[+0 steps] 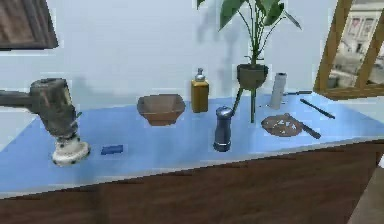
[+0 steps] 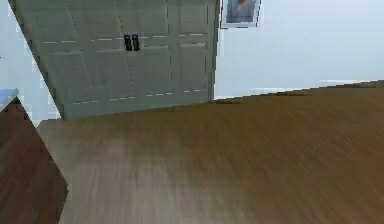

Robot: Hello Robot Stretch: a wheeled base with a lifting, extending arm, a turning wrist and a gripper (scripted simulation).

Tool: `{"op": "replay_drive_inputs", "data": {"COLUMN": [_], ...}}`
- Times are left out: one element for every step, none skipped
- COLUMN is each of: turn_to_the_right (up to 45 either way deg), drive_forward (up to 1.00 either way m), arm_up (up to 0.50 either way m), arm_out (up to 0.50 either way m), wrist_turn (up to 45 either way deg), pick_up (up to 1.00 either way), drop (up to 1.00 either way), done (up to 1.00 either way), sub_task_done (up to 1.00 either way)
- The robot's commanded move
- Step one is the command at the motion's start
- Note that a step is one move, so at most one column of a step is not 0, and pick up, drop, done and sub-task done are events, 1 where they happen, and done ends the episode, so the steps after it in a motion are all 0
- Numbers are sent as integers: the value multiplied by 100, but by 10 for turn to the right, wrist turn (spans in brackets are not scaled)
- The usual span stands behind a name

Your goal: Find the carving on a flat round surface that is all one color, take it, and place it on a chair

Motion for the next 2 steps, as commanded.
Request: {"op": "replay_drive_inputs", "data": {"turn_to_the_right": [-450, -150], "drive_forward": [0, 0], "arm_up": [0, 0], "arm_out": [0, 0], "wrist_turn": [0, 0], "pick_up": [0, 0], "drop": [0, 0], "done": [0, 0], "sub_task_done": [0, 0]}}
